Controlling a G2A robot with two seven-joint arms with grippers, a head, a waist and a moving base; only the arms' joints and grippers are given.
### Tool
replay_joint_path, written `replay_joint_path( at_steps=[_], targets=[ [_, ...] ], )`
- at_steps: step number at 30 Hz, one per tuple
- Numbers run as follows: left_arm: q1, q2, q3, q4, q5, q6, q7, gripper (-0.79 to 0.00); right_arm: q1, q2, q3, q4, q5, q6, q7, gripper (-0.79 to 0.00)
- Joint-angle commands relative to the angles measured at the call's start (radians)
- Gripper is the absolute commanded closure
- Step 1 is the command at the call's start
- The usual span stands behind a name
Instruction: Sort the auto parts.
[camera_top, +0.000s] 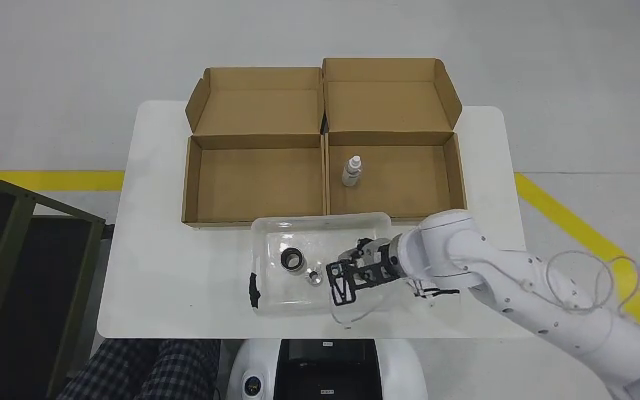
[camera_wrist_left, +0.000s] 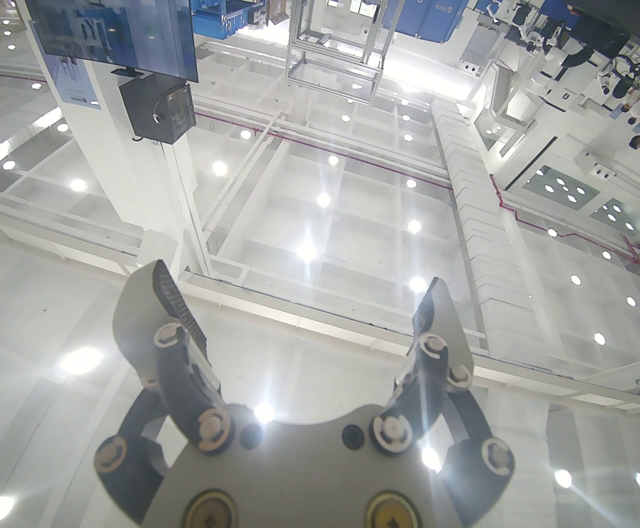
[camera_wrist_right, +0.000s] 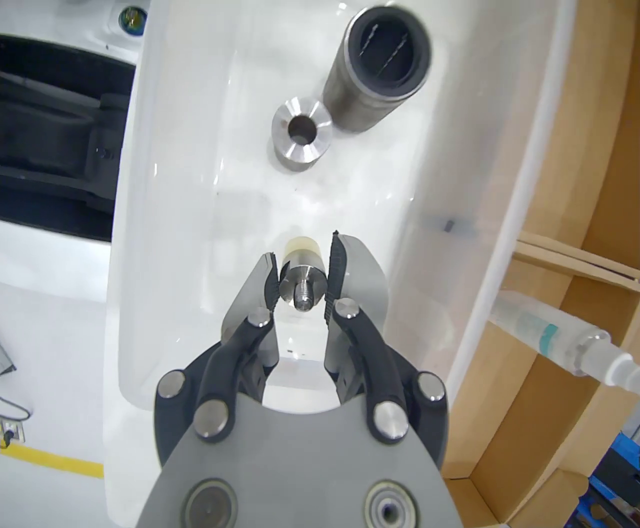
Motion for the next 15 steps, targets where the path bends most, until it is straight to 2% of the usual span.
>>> replay_joint_path(
  at_steps=[1,8,15],
  targets=[
    [0.000,0.000,0.000,0.000,0.000,0.000,0.000,-0.785,-0.020,0.007,0.024,-0.002,-0.020,0.016,-0.043,0.000],
    [0.000,0.000,0.000,0.000,0.000,0.000,0.000,-0.785,-0.107,0.026,0.119,0.001,-0.066,0.094,-0.281,0.000],
    [0.000,0.000,0.000,0.000,0.000,0.000,0.000,-0.785,-0.221,0.043,0.219,0.018,-0.150,0.202,-0.575,0.000]
  ],
)
